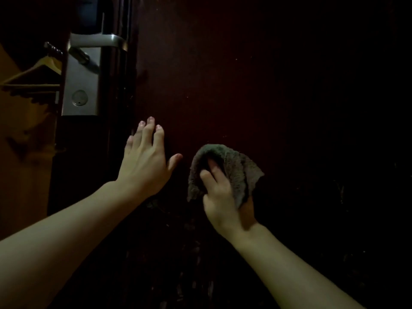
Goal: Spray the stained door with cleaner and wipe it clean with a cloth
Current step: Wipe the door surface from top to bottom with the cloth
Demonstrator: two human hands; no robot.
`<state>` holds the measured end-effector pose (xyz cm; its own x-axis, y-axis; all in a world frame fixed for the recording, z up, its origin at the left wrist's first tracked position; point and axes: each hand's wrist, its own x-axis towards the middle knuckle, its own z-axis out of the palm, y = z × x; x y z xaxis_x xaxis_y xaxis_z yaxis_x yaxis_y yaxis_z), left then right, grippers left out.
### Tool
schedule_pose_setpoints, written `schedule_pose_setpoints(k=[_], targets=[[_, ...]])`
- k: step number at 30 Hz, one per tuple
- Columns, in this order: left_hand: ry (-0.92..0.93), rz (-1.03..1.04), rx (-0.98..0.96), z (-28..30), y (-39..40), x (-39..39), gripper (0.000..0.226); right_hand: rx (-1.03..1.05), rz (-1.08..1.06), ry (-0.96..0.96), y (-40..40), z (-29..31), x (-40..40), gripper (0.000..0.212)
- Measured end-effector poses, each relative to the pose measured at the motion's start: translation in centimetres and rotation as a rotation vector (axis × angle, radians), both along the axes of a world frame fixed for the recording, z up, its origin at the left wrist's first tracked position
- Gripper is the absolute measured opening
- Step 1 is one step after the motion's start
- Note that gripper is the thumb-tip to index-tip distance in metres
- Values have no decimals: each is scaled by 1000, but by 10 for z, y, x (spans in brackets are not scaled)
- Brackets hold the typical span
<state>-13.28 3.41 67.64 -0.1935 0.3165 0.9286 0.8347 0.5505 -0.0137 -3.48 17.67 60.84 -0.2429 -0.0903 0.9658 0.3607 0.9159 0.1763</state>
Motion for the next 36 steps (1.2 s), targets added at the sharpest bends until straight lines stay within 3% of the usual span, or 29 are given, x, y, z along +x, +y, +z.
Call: schedule_pose_setpoints(k=[2, 5, 9, 13, 18, 22, 24, 29, 31, 33, 36], targets=[[8, 0, 1, -1, 2, -1, 82, -24, 95, 19, 8, 6, 15, 36], [31, 8, -10, -1, 2, -5, 79, -9, 39, 41, -9, 21, 14, 33], [51, 60, -30, 0, -2, -8, 76, -12, 274, -59, -20, 47, -16, 33], [83, 84, -8, 3, 1, 4, 76, -80, 155, 57, 14, 41, 17, 40], [216, 3, -145, 13, 38, 45, 83, -261, -169, 279, 74, 10, 87, 43], [186, -41, -206, 8, 77, 76, 92, -405, -293, 363, 86, -5, 117, 45], [174, -49, -160, 4, 86, 80, 95, -362, -307, 399, 74, -3, 107, 45], [228, -55, -91, 3, 92, 75, 96, -124, -138, 159, 72, -6, 90, 39], [250, -46, -82, 3, 94, 73, 97, -177, -143, 159, 101, -12, 114, 39], [266, -45, -74, 1, 96, 73, 98, -231, -262, 246, 134, -30, 150, 42], [275, -39, -65, 2, 100, 75, 98, -365, -277, 377, 158, -52, 200, 38]])
